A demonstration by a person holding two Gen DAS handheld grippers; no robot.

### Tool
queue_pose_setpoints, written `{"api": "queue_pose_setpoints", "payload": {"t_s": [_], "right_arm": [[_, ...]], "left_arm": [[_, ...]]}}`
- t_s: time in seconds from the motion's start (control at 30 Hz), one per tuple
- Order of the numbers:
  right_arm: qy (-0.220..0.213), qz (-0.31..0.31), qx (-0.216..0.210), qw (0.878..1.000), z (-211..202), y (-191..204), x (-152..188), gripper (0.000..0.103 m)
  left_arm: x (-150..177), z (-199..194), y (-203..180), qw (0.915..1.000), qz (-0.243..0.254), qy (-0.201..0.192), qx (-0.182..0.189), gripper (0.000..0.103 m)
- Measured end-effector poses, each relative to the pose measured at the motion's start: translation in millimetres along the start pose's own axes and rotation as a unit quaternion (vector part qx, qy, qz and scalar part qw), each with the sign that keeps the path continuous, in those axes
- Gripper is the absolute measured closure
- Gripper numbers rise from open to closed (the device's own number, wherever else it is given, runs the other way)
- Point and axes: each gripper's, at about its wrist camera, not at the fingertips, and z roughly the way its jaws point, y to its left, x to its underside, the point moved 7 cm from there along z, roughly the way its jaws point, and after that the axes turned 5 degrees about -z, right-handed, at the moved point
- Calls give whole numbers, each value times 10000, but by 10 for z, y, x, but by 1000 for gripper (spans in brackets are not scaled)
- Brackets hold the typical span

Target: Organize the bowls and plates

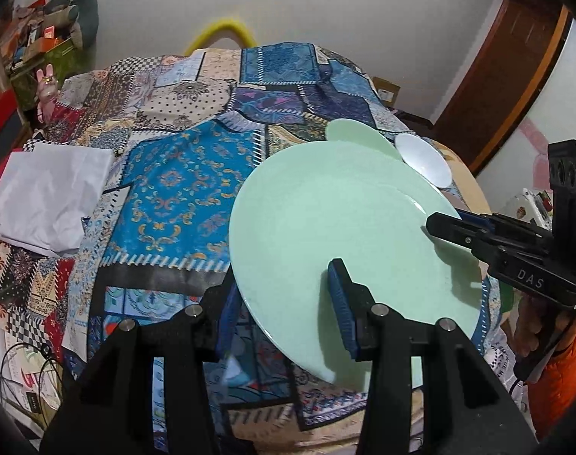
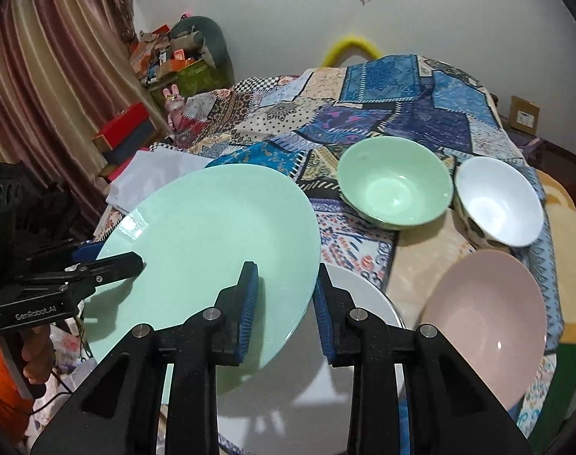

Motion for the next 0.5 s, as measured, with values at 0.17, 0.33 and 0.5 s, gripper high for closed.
{"api": "queue_pose_setpoints", "payload": {"t_s": [0.17,0.33,0.5], "right_arm": [[-36,111,67,9999,-107,-87,134,77],[-15,255,110,9996,-144,-168,289,77],[67,429,119,9990,-104,-248,458,77]], "left_arm": [[101,19,-143,9999,29,61,86,59],[213,106,-243,9997,34,192,157,59],[333,236,-282,9993,46,351,155,59]]}}
